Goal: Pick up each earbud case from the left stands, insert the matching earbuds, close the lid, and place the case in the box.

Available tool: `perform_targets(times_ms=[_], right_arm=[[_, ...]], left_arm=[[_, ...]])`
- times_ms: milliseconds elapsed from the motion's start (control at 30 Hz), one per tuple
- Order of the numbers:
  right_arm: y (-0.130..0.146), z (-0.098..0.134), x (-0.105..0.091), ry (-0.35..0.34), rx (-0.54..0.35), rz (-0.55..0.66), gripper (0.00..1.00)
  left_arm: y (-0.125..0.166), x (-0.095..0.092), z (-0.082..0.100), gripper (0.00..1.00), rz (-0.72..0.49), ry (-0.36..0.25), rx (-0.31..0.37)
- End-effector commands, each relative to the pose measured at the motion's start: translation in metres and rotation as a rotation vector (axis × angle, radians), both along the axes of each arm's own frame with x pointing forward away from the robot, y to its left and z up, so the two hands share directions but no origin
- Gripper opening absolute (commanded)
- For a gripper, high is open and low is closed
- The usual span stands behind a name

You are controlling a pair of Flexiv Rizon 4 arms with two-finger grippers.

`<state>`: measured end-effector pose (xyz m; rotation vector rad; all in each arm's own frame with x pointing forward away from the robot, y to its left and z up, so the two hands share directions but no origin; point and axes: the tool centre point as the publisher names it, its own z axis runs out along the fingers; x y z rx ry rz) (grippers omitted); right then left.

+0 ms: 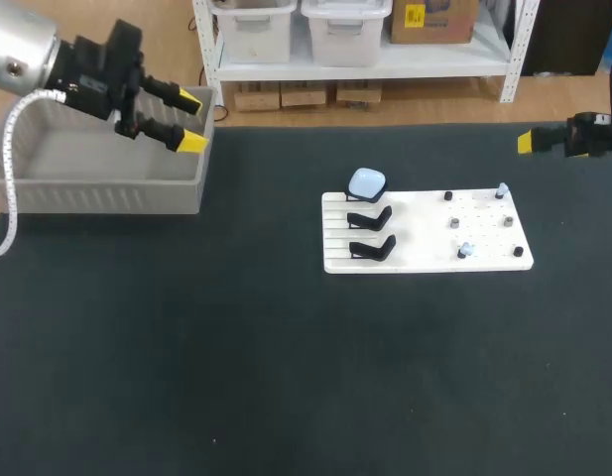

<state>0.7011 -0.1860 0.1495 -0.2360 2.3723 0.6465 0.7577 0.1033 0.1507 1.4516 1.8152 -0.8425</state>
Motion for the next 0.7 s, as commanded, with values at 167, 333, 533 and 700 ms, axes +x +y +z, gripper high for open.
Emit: perform_targets(times_ms=[167, 333, 533, 700], right_arm=[[0.000, 0.000, 0.000, 0.000, -0.001, 0.000, 1.00], [0.000, 0.000, 0.000, 0.000, -0.001, 0.000, 1.00], [0.000, 0.000, 0.000, 0.000, -0.001, 0.000, 1.00], [0.000, 0.000, 0.000, 0.000, -0.001, 0.000, 1.00]], left_arm=[[-0.026, 0.016, -0.016, 1.00, 0.004, -0.033, -0.019], [-0.046, 0.026, -0.026, 1.00, -0.034, -0.052, -0.027], [-0.070, 0.032, -0.038, 1.00, -0.099, -0.044, -0.043], [-0.087, 0.036, -0.049, 1.00, -0.123, -0.026, -0.058]])
